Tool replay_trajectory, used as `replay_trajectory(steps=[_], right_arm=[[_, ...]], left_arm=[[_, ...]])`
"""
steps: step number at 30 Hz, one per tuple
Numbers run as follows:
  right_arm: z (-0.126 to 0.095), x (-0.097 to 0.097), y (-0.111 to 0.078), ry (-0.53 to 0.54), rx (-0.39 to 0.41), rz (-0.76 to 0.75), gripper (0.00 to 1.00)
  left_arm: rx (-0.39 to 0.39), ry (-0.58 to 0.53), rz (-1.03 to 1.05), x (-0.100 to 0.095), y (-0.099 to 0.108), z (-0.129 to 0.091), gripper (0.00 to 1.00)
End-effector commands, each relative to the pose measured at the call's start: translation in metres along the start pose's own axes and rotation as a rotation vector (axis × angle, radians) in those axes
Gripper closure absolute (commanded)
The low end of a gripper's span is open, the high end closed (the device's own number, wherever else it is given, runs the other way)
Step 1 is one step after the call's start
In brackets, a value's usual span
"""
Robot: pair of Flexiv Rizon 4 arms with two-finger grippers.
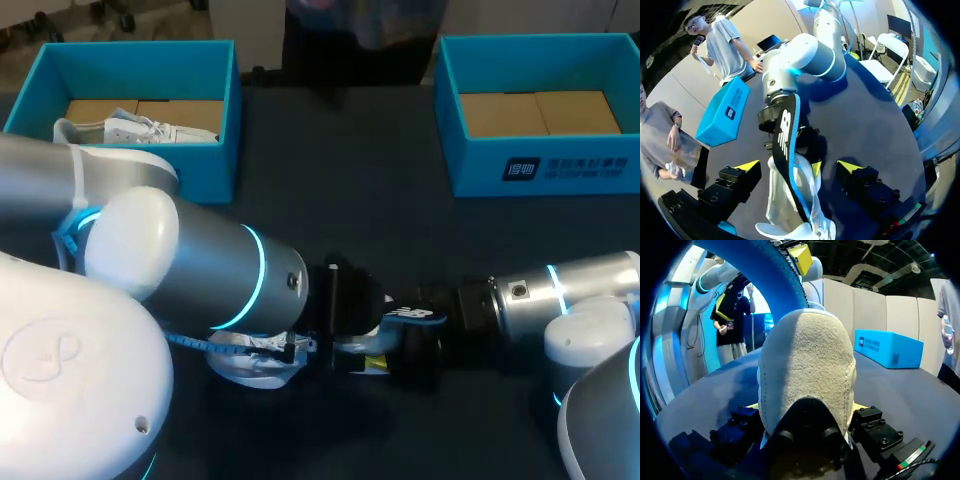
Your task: Take the shoe out of the shoebox, open the shoe tongue, remove and reinsert the insole, then place the shoe into the shoebox
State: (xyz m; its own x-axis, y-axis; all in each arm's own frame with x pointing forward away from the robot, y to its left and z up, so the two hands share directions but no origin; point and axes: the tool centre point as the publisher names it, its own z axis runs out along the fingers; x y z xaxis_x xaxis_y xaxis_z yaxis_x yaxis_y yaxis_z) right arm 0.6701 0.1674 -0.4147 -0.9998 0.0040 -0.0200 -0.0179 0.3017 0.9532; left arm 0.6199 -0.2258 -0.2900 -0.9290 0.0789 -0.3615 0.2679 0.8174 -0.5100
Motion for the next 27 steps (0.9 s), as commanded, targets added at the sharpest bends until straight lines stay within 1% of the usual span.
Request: replay_trajectory(steps=[1,4,8,11,12,13,15,16,17,21,27], right_arm=[[0.001,0.001,0.002,-0.002,0.004,0.0,1.0],[0.001,0.001,0.002,-0.002,0.004,0.0,1.0],[0.001,0.001,0.002,-0.002,0.004,0.0,1.0],[0.001,0.001,0.002,-0.002,0.004,0.0,1.0],[0.001,0.001,0.002,-0.002,0.004,0.0,1.0],[0.001,0.001,0.002,-0.002,0.004,0.0,1.0],[0.001,0.001,0.002,-0.002,0.004,0.0,1.0],[0.001,0.001,0.002,-0.002,0.004,0.0,1.0],[0.001,0.001,0.002,-0.002,0.004,0.0,1.0],[0.001,0.001,0.002,-0.002,0.004,0.0,1.0],[0.001,0.001,0.002,-0.002,0.004,0.0,1.0]], left_arm=[[0.007,0.019,0.002,-0.002,0.004,-0.004,0.0],[0.002,0.017,0.007,-0.003,0.004,-0.003,0.0],[-0.001,0.069,0.04,-0.009,0.003,-0.004,0.0],[-0.011,0.08,0.063,-0.012,0.002,-0.007,0.01],[-0.009,0.087,0.07,-0.013,0.002,-0.008,0.09],[-0.009,0.091,0.076,-0.013,0.002,-0.009,0.14],[-0.009,0.092,0.079,-0.014,0.002,-0.01,0.17],[-0.008,0.097,0.082,-0.014,0.002,-0.011,0.24],[-0.007,0.097,0.081,-0.015,0.002,-0.011,0.27],[-0.001,0.099,0.09,-0.013,0.002,-0.013,0.33],[0.002,0.096,0.1,-0.014,0.003,-0.013,0.33]])
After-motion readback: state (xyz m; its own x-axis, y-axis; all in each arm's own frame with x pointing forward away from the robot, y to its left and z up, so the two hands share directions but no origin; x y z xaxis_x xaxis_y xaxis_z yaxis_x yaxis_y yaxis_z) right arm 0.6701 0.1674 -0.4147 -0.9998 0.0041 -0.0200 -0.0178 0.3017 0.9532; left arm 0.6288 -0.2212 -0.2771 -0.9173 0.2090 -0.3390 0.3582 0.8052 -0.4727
